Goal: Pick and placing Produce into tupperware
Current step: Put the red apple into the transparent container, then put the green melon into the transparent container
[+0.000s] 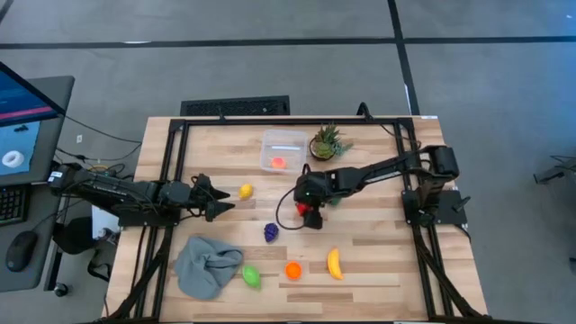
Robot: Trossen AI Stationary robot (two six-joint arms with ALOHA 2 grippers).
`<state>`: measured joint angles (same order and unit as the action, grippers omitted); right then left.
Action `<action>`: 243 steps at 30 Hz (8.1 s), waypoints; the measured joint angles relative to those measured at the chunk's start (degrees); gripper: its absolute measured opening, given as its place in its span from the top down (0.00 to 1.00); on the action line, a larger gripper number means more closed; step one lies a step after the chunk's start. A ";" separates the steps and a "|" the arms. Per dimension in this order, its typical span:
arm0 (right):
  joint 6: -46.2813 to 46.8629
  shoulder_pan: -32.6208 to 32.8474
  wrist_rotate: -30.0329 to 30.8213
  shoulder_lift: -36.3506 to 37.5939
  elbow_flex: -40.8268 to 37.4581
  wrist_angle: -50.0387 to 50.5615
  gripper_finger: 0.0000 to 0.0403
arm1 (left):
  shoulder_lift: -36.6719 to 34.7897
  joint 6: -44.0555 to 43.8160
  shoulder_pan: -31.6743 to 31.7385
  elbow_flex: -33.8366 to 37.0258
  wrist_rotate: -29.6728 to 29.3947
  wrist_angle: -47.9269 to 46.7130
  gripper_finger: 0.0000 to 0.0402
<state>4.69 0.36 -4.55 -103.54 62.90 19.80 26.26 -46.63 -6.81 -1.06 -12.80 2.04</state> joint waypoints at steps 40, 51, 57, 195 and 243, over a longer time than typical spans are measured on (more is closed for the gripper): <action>-0.15 -12.51 -0.10 14.04 0.04 -6.06 0.26 | 0.01 0.96 -0.02 0.00 -0.29 0.00 0.20; 1.42 -14.79 2.92 13.28 0.04 -15.79 0.26 | 0.01 0.98 0.00 0.00 -0.96 0.00 0.20; 1.71 -15.50 4.40 13.22 0.04 -17.42 0.26 | 0.00 0.98 -0.01 0.00 -1.42 0.02 0.20; 7.30 -19.98 6.07 -12.05 19.25 -2.09 0.25 | 0.13 2.69 0.00 0.02 -1.13 0.09 0.20; 8.32 -19.34 3.03 -12.02 19.32 -1.67 0.16 | 0.13 2.67 0.00 0.02 -1.42 0.10 0.20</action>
<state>13.01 -18.98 -1.52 -115.56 82.21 18.13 26.39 -43.97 -6.81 -1.04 -14.22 2.14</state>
